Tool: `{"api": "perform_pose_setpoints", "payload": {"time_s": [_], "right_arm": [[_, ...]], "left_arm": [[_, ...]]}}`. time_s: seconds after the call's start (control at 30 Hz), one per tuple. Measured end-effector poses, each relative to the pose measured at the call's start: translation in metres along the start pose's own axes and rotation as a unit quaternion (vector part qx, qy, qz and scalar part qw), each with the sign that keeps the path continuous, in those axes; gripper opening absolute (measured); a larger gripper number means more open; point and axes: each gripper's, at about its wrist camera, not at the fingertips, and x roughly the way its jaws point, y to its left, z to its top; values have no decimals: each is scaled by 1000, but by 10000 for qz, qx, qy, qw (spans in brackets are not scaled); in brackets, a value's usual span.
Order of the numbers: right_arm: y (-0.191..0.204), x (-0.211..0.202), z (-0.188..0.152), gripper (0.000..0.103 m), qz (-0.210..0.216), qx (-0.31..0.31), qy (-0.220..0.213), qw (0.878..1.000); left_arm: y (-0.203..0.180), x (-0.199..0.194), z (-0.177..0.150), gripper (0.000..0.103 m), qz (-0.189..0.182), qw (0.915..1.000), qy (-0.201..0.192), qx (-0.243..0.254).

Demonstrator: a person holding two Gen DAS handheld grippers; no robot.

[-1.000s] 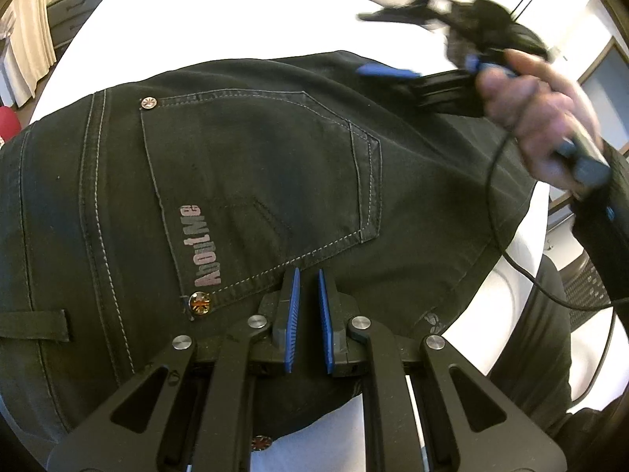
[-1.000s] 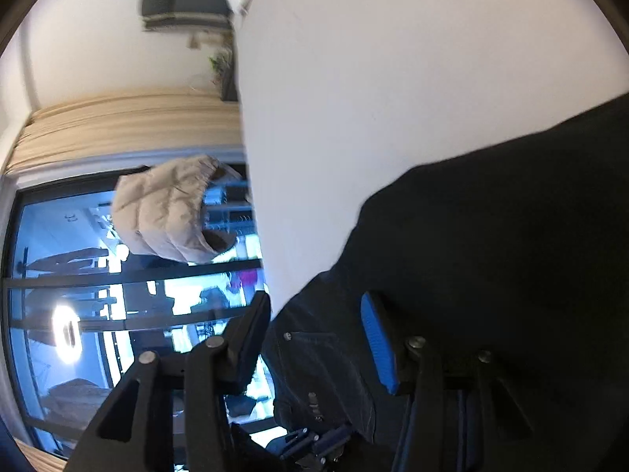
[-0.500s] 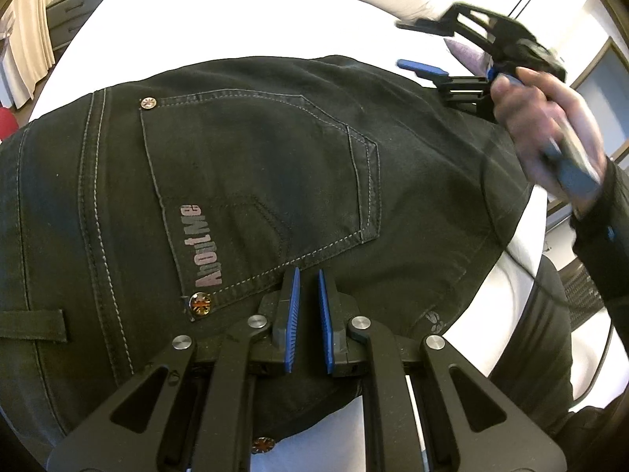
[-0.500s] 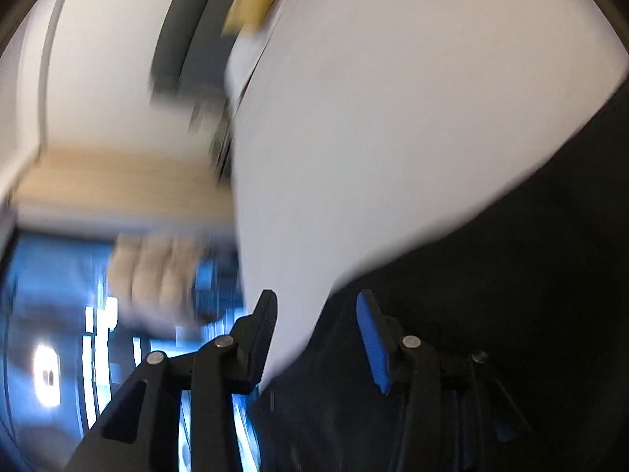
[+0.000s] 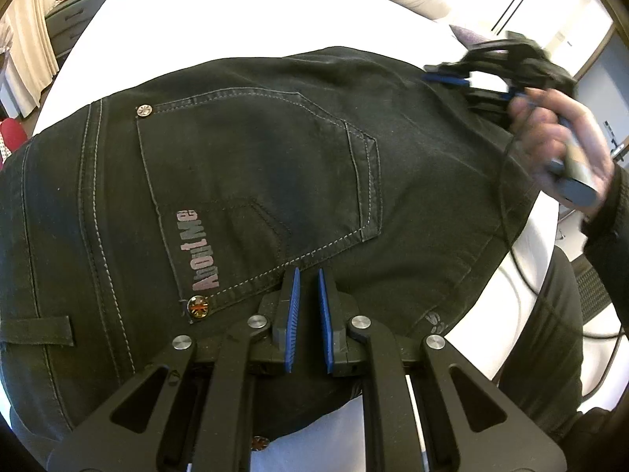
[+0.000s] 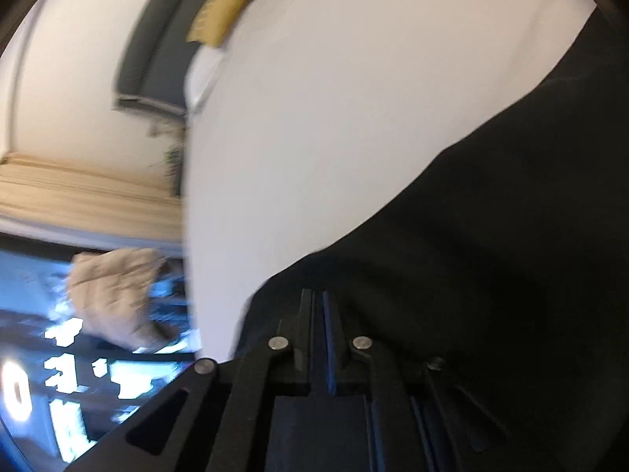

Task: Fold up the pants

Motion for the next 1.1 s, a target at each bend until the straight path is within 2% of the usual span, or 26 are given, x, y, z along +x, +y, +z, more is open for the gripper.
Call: {"api": "perform_pose_setpoints", "payload": {"time_s": [0.1, 0.17, 0.2, 0.23, 0.27, 0.3, 0.4, 0.5, 0.6, 0.67, 0.7, 0.8, 0.87, 0.9, 0.93, 1.0, 1.1], "right_arm": [[8, -7, -31, 7, 270, -525, 484, 9971], [1, 0, -54, 7, 116, -696, 858, 9938], [-13, 2, -61, 6, -66, -647, 937, 9935], [-30, 0, -58, 0, -97, -458, 907, 9948], [-46, -6, -53, 0, 100, -191, 829, 9963], [-61, -20, -46, 0, 217, 28, 626, 9978], [-86, -72, -24, 0, -245, 52, -102, 9996], [-125, -120, 4, 0, -416, 459, -708, 9956], [-162, -174, 26, 0, -695, 791, -1446, 9839], [-175, -198, 30, 0, -838, 980, -1747, 9761], [-182, -211, 33, 0, -951, 1083, -1938, 9704], [-205, -261, 32, 0, -1255, 1696, -2585, 9427], [-198, -276, 27, 5, -1360, 1711, -2749, 9363], [-193, -280, 26, 18, -1360, 1575, -2748, 9387], [-175, -273, 20, 24, -1288, 1402, -2701, 9438], [-153, -262, 11, 25, -887, 1075, -2545, 9570], [-108, -210, 3, 25, -324, 582, -1936, 9788]], "left_arm": [[-2, 0, 1, 10, 33, 10000, 6, 14], [-4, 0, 1, 10, 58, 10000, 12, 29], [-6, 0, 1, 10, 75, 10000, 16, 40], [-7, 1, 1, 10, 94, 9999, 22, 50], [-8, 2, 1, 10, 112, 9999, 29, 61], [-10, 3, 1, 10, 133, 9999, 36, 78], [-14, 6, 2, 10, 179, 9998, 51, 105], [-18, 6, 3, 10, 196, 9997, 46, 117], [-22, 5, 3, 10, 245, 9996, 53, 132], [-24, 6, 3, 10, 272, 9995, 57, 135], [-25, 6, 4, 10, 277, 9995, 60, 137], [-26, 4, 4, 10, 267, 9996, 49, 125], [-26, -1, 5, 10, 280, 9995, 79, 89], [-27, -5, 6, 10, 313, 9994, 121, 54], [-28, -10, 7, 10, 380, 9992, 156, 27], [-34, -27, 10, 10, 521, 9986, 99, 30], [-46, -56, 25, 10, 347, 9993, -145, -33]]}}
